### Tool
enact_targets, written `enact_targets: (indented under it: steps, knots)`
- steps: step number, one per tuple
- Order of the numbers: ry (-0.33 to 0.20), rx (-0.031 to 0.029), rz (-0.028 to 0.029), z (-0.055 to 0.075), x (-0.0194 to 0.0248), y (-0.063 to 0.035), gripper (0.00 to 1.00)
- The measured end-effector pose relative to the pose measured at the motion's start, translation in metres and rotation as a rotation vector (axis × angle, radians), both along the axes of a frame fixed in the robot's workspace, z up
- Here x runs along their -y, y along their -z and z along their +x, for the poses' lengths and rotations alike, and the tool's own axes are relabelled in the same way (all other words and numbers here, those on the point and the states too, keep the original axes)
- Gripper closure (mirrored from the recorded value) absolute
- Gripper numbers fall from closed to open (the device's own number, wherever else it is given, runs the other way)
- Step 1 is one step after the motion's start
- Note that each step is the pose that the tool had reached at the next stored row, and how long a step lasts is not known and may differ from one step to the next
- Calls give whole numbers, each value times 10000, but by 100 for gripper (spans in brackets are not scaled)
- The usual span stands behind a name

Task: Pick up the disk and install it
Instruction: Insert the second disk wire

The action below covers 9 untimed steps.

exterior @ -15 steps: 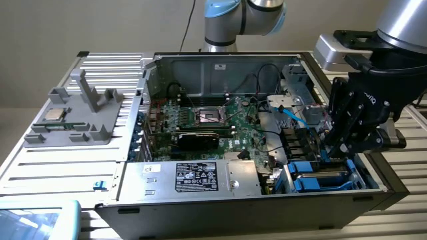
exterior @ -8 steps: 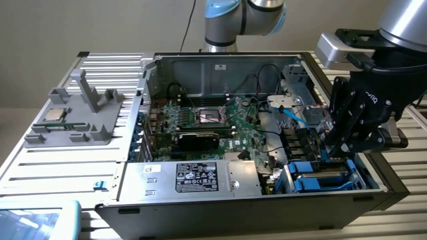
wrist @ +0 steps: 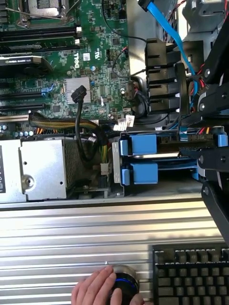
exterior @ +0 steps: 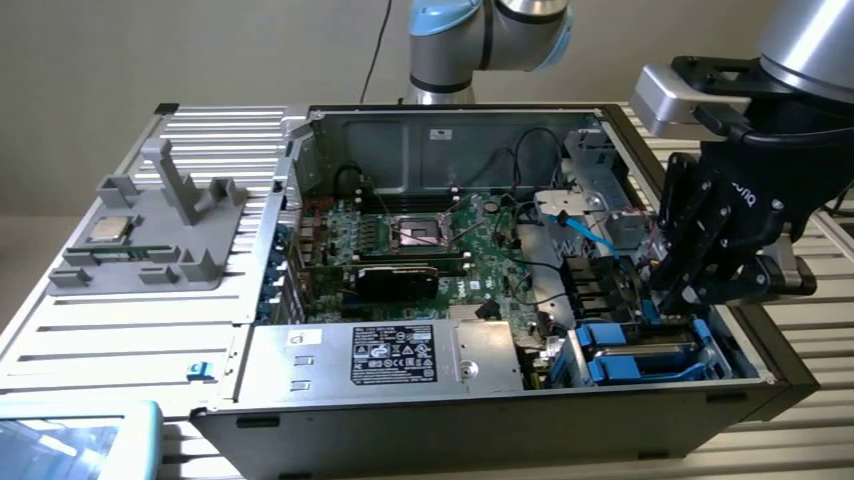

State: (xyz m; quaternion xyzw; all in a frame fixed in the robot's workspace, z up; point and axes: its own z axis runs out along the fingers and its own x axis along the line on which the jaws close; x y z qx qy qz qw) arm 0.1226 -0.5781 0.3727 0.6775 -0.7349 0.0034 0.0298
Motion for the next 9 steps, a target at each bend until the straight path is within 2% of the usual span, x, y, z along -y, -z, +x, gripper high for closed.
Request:
enact_targets:
  steps: [2, 3, 4, 6, 9]
  knots:
    - [5, 0, 0, 0, 0, -1, 72]
    - [7, 0, 0, 0, 0, -2, 78]
    - [10, -1, 0, 0, 0, -3, 78]
    - [15, 0, 0, 0, 0, -5, 89]
    - [21, 0, 0, 0, 0, -7, 89]
